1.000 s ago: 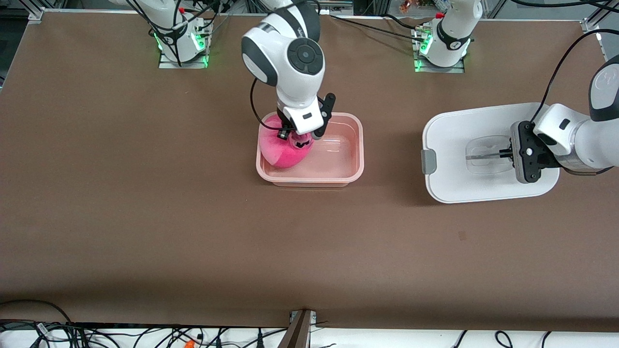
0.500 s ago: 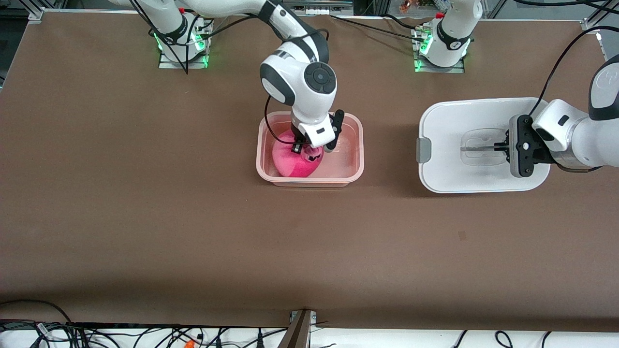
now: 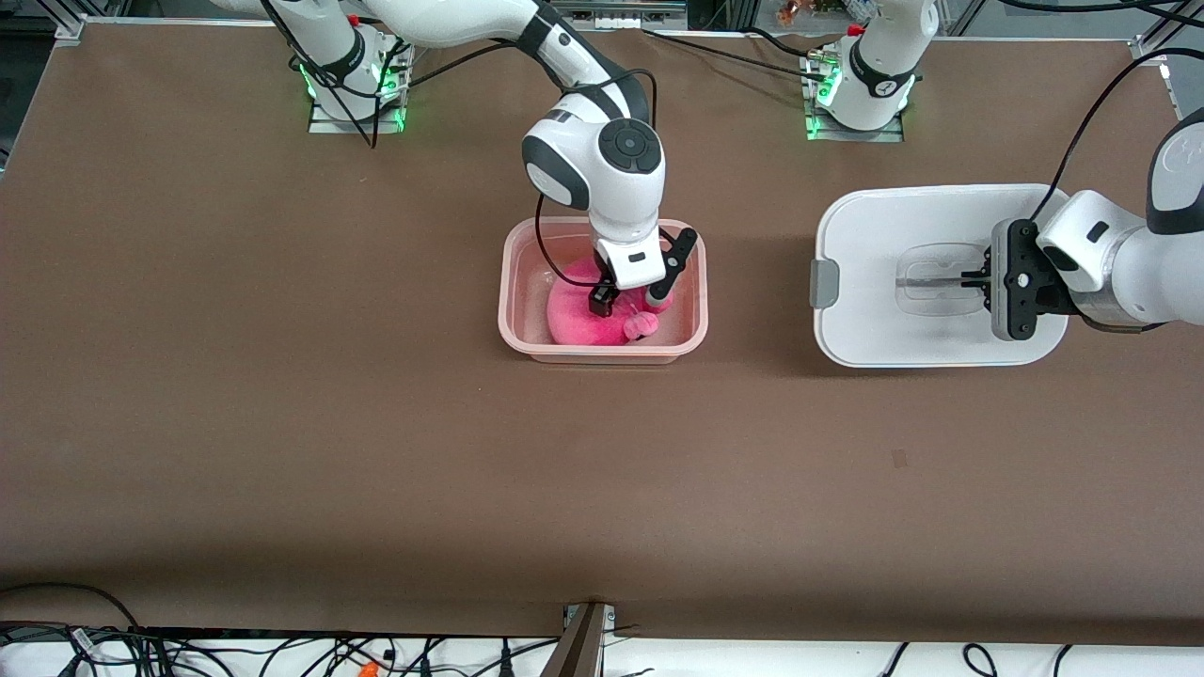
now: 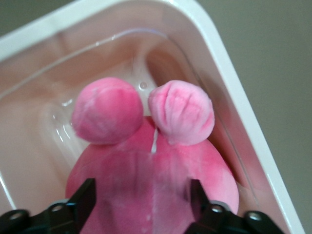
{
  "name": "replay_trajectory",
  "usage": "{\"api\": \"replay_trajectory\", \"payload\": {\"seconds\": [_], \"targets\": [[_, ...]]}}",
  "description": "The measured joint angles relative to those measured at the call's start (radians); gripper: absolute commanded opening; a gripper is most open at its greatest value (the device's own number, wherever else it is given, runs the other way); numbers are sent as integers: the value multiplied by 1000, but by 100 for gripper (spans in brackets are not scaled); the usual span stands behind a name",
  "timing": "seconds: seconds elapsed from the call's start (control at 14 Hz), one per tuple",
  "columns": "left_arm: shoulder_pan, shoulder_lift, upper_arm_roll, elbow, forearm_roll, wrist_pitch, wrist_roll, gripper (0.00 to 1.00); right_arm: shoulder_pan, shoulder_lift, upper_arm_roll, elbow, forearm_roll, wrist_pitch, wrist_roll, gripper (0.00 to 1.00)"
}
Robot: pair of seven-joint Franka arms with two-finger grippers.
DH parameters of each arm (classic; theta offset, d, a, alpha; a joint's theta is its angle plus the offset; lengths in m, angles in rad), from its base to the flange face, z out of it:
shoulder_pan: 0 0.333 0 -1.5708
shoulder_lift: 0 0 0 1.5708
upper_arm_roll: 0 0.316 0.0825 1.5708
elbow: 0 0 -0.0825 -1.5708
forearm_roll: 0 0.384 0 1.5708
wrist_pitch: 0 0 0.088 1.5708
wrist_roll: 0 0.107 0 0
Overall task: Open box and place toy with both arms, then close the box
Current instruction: 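Carry the toy into the pink box and open the right gripper, then lower the lid onto the box with the left gripper while the right gripper withdraws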
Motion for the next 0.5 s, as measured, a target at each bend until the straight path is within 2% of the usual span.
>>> {"api": "replay_trajectory", "payload": {"seconds": [0.14, 0.36, 0.5], "targets": [[2, 0, 0, 0, -3, -3, 0, 0, -1, -5, -3, 19, 1, 1, 38, 100], [-2, 1, -1, -1, -5, -3, 0, 0, -29, -65, -51, 45, 11, -8, 67, 100], [-12, 1, -3, -1, -6, -3, 0, 0, -89, -136, -81, 50, 71, -34, 67, 100]]}}
